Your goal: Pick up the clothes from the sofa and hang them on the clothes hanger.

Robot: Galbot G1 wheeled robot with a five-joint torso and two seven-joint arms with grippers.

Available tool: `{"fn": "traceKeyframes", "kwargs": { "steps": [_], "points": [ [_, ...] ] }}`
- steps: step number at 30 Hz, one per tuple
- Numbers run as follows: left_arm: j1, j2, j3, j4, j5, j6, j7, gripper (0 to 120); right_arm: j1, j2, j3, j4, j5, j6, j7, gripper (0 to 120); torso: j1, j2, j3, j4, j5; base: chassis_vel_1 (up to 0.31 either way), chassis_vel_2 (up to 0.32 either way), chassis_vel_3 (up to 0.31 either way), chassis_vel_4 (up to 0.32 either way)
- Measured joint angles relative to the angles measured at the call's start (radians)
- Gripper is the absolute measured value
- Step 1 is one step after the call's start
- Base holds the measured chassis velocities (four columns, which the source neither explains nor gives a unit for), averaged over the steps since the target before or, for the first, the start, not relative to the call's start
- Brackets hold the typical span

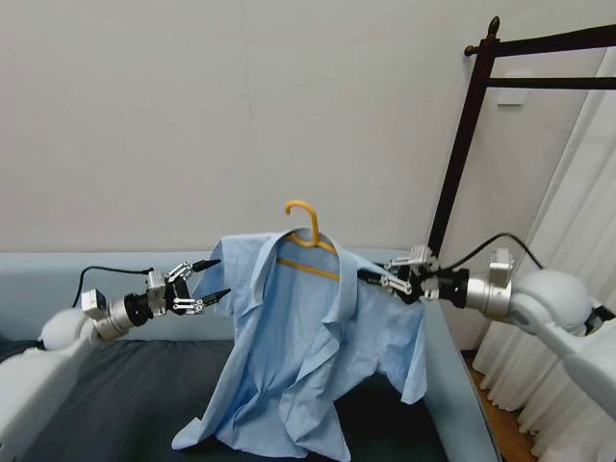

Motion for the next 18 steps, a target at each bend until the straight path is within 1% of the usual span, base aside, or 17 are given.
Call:
{"fn": "traceKeyframes", "kwargs": {
  "steps": [1,2,4,5,6,9,10,12,15,18],
  "points": [
    [0.000,0.000,0.000,0.000,0.000,0.000,0.000,97,0.000,0.000,0.000,0.000,0.000,0.000,0.000,7,0.000,0.000,0.000,0.0000,0.0000,0.000,0.000,0.000,0.000],
    [0.031,-0.011,-0.007,-0.027,-0.002,-0.007,-0.039,98,0.029,-0.017,-0.016,0.017,0.023,-0.017,0.039,7,0.000,0.000,0.000,0.0001,-0.0005,0.000,0.000,0.000,0.000],
    [0.109,-0.040,-0.025,-0.102,-0.004,-0.018,-0.127,100,0.112,-0.053,-0.073,0.054,0.090,-0.072,0.153,7,0.000,0.000,0.000,0.0000,0.0000,0.000,0.000,0.000,0.000],
    [0.141,-0.053,-0.031,-0.134,0.000,-0.021,-0.154,100,0.152,-0.062,-0.103,0.066,0.117,-0.095,0.194,7,0.000,0.000,0.000,-0.0001,0.0005,0.000,0.000,0.000,0.000],
    [0.141,-0.053,-0.031,-0.134,0.000,-0.021,-0.154,100,0.152,-0.062,-0.103,0.066,0.117,-0.095,0.194,7,0.000,0.000,0.000,-0.0001,0.0005,0.000,0.000,0.000,0.000],
    [0.228,-0.099,-0.031,-0.235,0.051,-0.024,-0.231,100,0.268,-0.070,-0.177,0.092,0.186,-0.168,0.292,7,0.000,0.000,0.000,0.0005,0.0001,0.000,0.000,0.000,0.000],
    [0.228,-0.099,-0.031,-0.235,0.051,-0.024,-0.231,100,0.268,-0.070,-0.177,0.092,0.186,-0.168,0.292,7,0.000,0.000,0.000,0.0005,0.0001,0.000,0.000,0.000,0.000],
    [0.262,-0.118,-0.012,-0.293,0.089,-0.020,-0.282,100,0.299,-0.067,-0.186,0.110,0.224,-0.204,0.350,7,0.000,0.000,0.000,0.0004,0.0001,0.000,0.000,0.000,0.000],
    [0.280,-0.130,0.018,-0.362,0.117,0.002,-0.320,100,0.308,-0.066,-0.185,0.136,0.255,-0.248,0.411,7,0.000,0.000,0.000,0.0001,0.0003,0.000,0.000,0.000,0.000],
    [0.277,-0.130,0.032,-0.386,0.127,0.017,-0.340,100,0.306,-0.066,-0.179,0.147,0.268,-0.268,0.439,7,0.000,0.000,0.000,0.0001,0.0004,0.000,0.000,0.000,0.000]
  ]
}}
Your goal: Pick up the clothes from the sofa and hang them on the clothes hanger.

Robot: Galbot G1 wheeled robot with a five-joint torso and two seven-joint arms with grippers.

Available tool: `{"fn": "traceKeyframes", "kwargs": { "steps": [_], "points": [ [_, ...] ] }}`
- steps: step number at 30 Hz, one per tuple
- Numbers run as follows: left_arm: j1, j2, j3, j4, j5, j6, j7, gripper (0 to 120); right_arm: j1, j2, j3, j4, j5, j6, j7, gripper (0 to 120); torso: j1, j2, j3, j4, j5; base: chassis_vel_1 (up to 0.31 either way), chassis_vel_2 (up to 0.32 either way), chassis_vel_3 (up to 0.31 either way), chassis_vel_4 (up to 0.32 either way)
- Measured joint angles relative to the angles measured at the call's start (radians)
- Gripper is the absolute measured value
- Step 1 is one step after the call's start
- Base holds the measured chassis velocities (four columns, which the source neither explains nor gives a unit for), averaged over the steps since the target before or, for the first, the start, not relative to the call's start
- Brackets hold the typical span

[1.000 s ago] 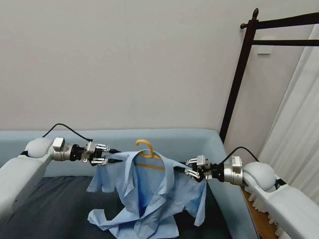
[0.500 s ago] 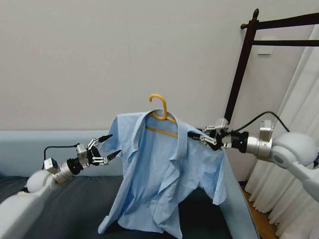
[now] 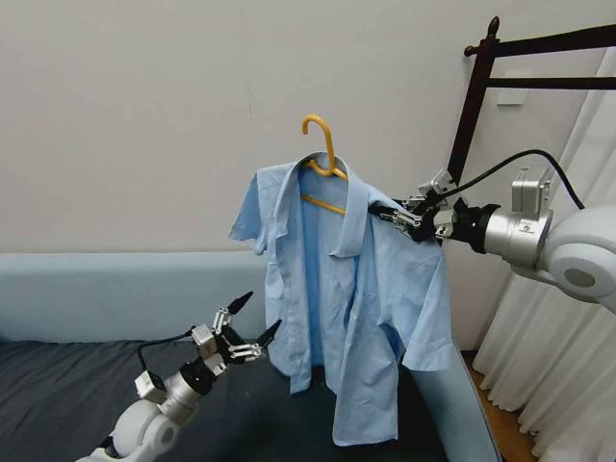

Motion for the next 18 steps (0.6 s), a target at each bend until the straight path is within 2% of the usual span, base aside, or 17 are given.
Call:
{"fn": "traceKeyframes", "kwargs": {
  "steps": [2,7,13,18],
  "points": [
    [-0.013,0.000,0.021,-0.012,0.015,0.017,-0.050,100,-0.002,0.000,0.009,0.014,0.034,-0.041,0.057,7,0.000,0.000,0.000,0.0000,-0.0001,0.000,0.000,0.000,0.000],
    [-0.075,-0.018,0.087,-0.015,0.019,0.050,-0.140,100,-0.001,0.007,0.018,0.029,0.060,-0.074,0.104,7,0.000,0.000,0.000,0.0002,-0.0002,0.000,0.000,0.000,0.000],
    [-0.174,-0.059,0.166,0.057,0.020,0.066,-0.146,98,-0.011,0.024,0.019,0.033,0.055,-0.078,0.111,7,0.000,0.000,0.000,0.0000,-0.0001,0.000,0.000,0.000,0.000],
    [-0.286,-0.125,0.248,0.137,0.008,0.073,-0.120,97,-0.011,0.043,0.016,0.014,0.041,-0.078,0.110,7,0.000,0.000,0.000,0.0000,-0.0002,0.000,0.000,0.000,0.000]
  ]
}}
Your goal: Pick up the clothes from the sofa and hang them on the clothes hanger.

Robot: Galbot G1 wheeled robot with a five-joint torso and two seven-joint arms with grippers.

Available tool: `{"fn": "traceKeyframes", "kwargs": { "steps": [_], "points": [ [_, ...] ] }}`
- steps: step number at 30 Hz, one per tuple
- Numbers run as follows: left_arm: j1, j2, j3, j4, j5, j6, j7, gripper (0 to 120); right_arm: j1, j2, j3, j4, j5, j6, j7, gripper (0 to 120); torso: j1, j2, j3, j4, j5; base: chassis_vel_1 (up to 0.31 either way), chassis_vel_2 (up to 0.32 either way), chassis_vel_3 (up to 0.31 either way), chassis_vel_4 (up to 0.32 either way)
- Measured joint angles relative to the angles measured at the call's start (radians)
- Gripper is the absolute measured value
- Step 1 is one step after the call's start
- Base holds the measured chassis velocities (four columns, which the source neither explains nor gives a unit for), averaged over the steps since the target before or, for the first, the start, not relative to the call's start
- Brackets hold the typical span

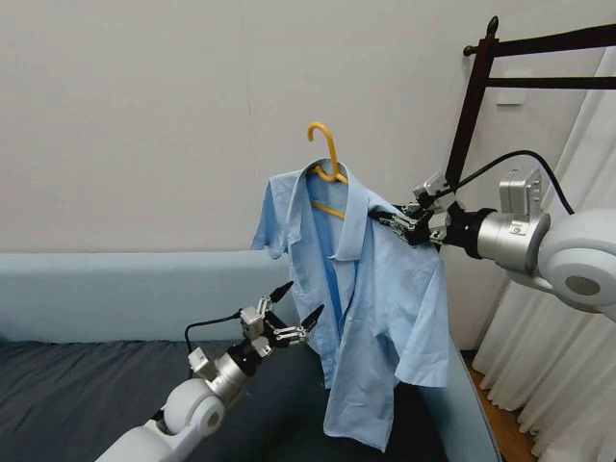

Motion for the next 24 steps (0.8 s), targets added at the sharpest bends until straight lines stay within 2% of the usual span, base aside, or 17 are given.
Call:
{"fn": "traceKeyframes", "kwargs": {
  "steps": [7,10,12,16,18,21,24],
  "points": [
    [-0.077,-0.067,0.058,0.054,-0.020,0.005,0.006,94,0.004,0.014,-0.006,-0.019,-0.022,0.002,-0.015,7,0.000,0.000,0.000,-0.0001,0.0000,0.000,0.000,0.000,0.000],
    [-0.095,-0.077,0.066,0.069,-0.046,-0.003,0.012,82,0.004,0.017,-0.006,-0.027,-0.032,0.006,-0.026,7,0.000,0.000,0.000,0.0001,0.0000,0.000,0.000,0.000,0.000],
    [-0.099,-0.078,0.067,0.073,-0.052,-0.006,0.014,79,0.004,0.018,-0.006,-0.029,-0.034,0.007,-0.028,7,0.000,0.000,0.000,0.0002,0.0000,0.000,0.000,0.000,0.000],
    [-0.125,-0.092,0.069,0.092,-0.078,-0.016,0.024,60,0.005,0.024,-0.006,-0.036,-0.039,0.012,-0.036,7,0.000,0.000,0.000,0.0002,-0.0002,0.000,0.000,0.000,0.000],
    [-0.129,-0.095,0.069,0.093,-0.085,-0.017,0.026,56,0.005,0.025,-0.006,-0.038,-0.040,0.013,-0.037,7,0.000,0.000,0.000,0.0002,-0.0002,0.000,0.000,0.000,0.000],
    [-0.140,-0.098,0.068,0.095,-0.098,-0.017,0.032,41,0.006,0.026,-0.004,-0.042,-0.046,0.017,-0.040,7,0.000,0.000,0.000,0.0001,-0.0002,0.000,0.000,0.000,0.000],
    [-0.145,-0.098,0.063,0.099,-0.100,-0.021,0.034,34,0.006,0.025,-0.003,-0.042,-0.048,0.019,-0.042,7,0.000,0.000,0.000,0.0001,-0.0002,0.000,0.000,0.000,0.000]
  ]
}}
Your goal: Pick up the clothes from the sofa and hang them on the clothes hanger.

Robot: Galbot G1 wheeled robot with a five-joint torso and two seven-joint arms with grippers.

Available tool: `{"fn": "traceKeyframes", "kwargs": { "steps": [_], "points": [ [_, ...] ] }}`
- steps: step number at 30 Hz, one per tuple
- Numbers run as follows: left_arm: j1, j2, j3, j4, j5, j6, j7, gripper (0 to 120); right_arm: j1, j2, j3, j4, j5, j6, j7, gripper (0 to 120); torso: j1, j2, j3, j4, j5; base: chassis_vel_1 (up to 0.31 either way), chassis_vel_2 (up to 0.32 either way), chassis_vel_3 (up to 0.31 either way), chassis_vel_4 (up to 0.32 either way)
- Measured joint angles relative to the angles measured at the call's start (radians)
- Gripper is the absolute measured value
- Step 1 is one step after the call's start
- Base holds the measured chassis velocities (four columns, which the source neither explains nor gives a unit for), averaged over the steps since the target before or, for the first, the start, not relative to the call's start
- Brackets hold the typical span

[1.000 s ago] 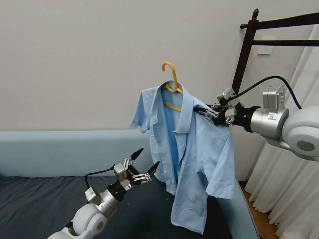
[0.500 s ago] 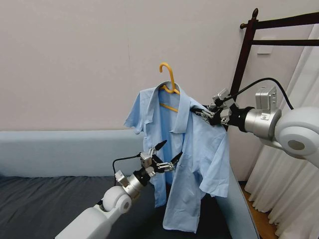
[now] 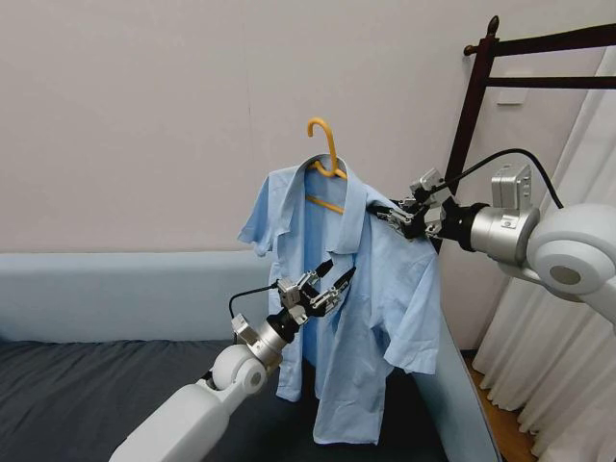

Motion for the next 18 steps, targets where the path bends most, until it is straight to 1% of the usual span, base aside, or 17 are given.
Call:
{"fn": "traceKeyframes", "kwargs": {
  "steps": [1,2,3,8,18],
  "points": [
    [-0.004,0.000,-0.005,0.003,-0.001,-0.002,0.000,27,0.000,-0.001,0.001,0.000,-0.001,0.001,-0.001,7,0.000,0.000,0.000,0.0000,-0.0001,0.000,0.000,0.000,0.000],
    [-0.014,0.000,-0.012,0.008,-0.002,-0.006,0.000,25,0.001,-0.001,0.001,-0.001,-0.003,0.003,-0.004,7,0.000,0.000,0.000,0.0000,0.0000,0.000,0.000,0.000,0.000],
    [-0.014,0.000,-0.012,0.008,-0.002,-0.006,0.000,25,0.001,-0.001,0.001,-0.001,-0.003,0.003,-0.004,7,0.000,0.000,0.000,0.0000,0.0000,0.000,0.000,0.000,0.000],
    [-0.051,0.014,-0.028,0.027,0.014,-0.015,0.006,1,0.014,-0.001,0.003,-0.008,-0.007,0.011,-0.008,7,0.000,0.000,0.000,0.0000,-0.0001,0.000,0.000,0.000,0.000],
    [-0.095,0.038,-0.062,0.008,0.033,-0.023,0.035,0,0.026,-0.002,0.003,-0.018,-0.015,0.019,-0.009,7,0.000,0.000,0.000,0.0000,-0.0001,0.000,0.000,0.000,0.000]
  ]
}}
